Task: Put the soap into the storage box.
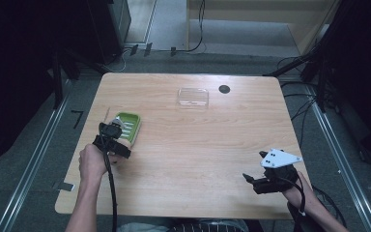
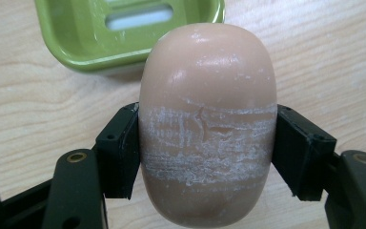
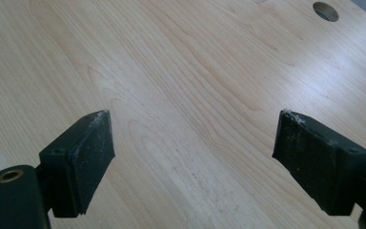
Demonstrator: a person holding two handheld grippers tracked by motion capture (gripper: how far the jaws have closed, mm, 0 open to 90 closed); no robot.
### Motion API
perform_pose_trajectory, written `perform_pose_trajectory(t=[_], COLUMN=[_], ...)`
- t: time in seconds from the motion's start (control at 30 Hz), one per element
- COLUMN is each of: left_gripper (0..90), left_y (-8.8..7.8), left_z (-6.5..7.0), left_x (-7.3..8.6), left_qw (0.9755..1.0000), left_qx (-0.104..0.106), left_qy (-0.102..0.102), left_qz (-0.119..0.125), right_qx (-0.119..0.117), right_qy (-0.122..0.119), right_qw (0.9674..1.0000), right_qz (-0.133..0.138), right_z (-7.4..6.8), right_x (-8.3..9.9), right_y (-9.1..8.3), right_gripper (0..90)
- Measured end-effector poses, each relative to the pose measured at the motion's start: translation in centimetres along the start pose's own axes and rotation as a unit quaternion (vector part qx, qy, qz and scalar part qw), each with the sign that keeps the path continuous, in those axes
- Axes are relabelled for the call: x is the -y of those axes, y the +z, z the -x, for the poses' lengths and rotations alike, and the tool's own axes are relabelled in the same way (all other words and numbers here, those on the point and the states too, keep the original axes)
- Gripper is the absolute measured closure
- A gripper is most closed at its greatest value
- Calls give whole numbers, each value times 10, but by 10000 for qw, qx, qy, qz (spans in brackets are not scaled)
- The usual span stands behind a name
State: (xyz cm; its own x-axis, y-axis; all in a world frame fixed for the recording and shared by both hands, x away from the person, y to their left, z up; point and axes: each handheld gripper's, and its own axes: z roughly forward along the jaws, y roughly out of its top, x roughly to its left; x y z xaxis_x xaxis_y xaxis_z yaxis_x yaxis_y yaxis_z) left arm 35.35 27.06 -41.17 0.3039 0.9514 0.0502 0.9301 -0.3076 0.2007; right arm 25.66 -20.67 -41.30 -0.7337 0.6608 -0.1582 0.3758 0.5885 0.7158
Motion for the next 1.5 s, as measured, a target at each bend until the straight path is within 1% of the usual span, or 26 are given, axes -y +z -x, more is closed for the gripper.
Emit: perform_pose_trajectory(t=[0.33, 0.57, 0.7, 0.87, 0.97, 1.07, 1.2, 1.5], left_gripper=[341, 341, 341, 341, 341, 341, 341, 341], left_y=[-6, -10, -11, -13, -14, -13, -12, -14], left_z=[-6, -8, -9, -10, -10, -11, -12, -14], left_x=[-5, -13, -17, -22, -26, -28, -31, -40], left_qw=[9998, 9995, 9994, 9992, 9991, 9992, 9991, 9985], left_qx=[10, 28, 34, 45, 82, 26, 37, 76], left_qy=[-68, -93, -64, -87, -45, -32, -43, -58], left_qz=[164, 299, 326, 395, 406, 404, 408, 540], right_qx=[13, 8, 10, 16, 15, 11, 23, 4], right_qy=[36, 15, 25, 45, 9, 7, 40, 8], right_qw=[10000, 10000, 10000, 10000, 10000, 10000, 10000, 10000], right_qz=[-7, 0, -4, -3, -3, -8, -8, -2], right_z=[0, 0, 0, 0, 0, 0, 0, 0], right_x=[0, 0, 0, 0, 0, 0, 0, 0], right_y=[0, 0, 0, 0, 0, 0, 0, 0], right_gripper=[136, 137, 136, 136, 137, 137, 136, 137])
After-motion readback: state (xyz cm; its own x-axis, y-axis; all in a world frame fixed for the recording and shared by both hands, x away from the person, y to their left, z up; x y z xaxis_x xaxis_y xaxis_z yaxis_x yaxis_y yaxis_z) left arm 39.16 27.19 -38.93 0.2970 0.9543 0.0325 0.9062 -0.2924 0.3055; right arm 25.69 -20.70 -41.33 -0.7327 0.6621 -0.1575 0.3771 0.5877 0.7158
